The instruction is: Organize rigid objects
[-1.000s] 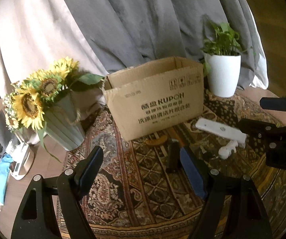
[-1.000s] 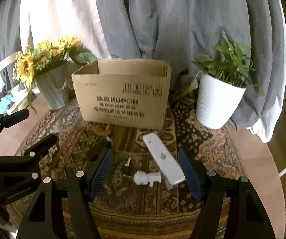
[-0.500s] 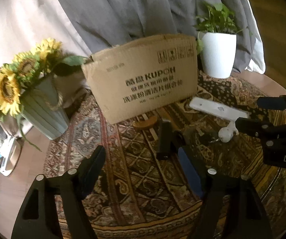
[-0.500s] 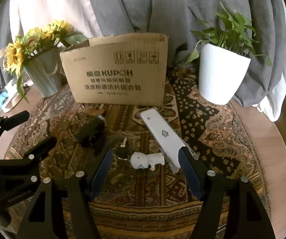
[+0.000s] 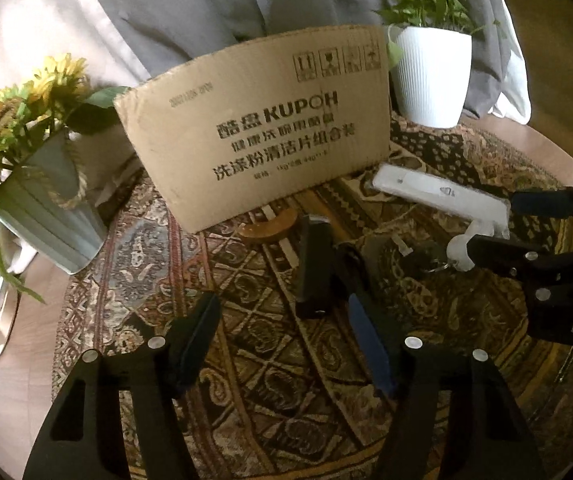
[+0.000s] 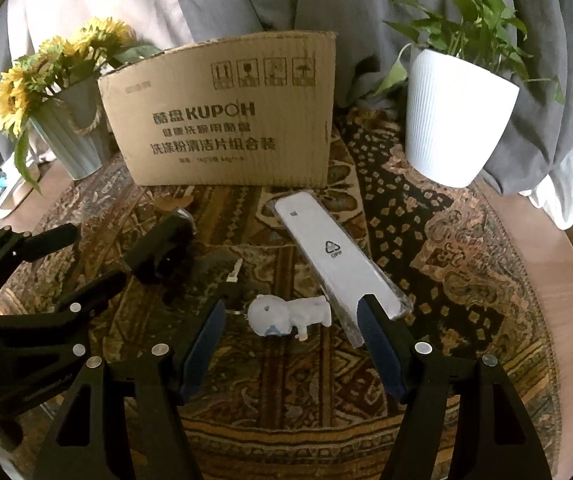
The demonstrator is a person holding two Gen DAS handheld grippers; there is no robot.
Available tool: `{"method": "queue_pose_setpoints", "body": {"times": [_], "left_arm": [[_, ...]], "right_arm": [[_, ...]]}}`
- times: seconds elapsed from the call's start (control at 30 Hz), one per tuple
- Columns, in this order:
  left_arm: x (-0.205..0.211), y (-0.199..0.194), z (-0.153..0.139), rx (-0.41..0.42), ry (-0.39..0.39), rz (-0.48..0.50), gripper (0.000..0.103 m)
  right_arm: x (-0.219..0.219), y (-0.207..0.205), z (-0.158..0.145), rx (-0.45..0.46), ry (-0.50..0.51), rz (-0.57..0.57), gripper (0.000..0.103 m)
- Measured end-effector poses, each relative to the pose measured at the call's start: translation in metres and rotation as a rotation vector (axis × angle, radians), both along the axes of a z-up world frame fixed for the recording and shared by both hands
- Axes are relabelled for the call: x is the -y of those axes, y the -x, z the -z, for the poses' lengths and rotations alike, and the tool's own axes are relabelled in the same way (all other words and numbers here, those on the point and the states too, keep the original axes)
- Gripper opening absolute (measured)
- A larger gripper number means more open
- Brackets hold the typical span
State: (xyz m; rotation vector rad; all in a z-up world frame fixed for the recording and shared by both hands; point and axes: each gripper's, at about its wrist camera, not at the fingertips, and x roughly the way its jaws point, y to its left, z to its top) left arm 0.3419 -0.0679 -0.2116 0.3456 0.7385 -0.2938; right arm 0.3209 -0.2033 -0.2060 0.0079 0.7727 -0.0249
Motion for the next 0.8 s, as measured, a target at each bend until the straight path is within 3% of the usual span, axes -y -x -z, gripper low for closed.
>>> {"method": "queue_pose_setpoints", "body": {"times": [0.67,0.8], "left_arm": [[0.01,-0.023,0.021,-0.074,0.008,0.034,0.052],[0.013,-0.027,0.023,-0.087,0.014,0.052,0.037]], "right_arm": [[0.006,-0.019,0.019,-0.051,-0.029,-0.014,0.067],[0.005,-0.02,0.02,-0.054,-0.033,-0.021,0.062]]}}
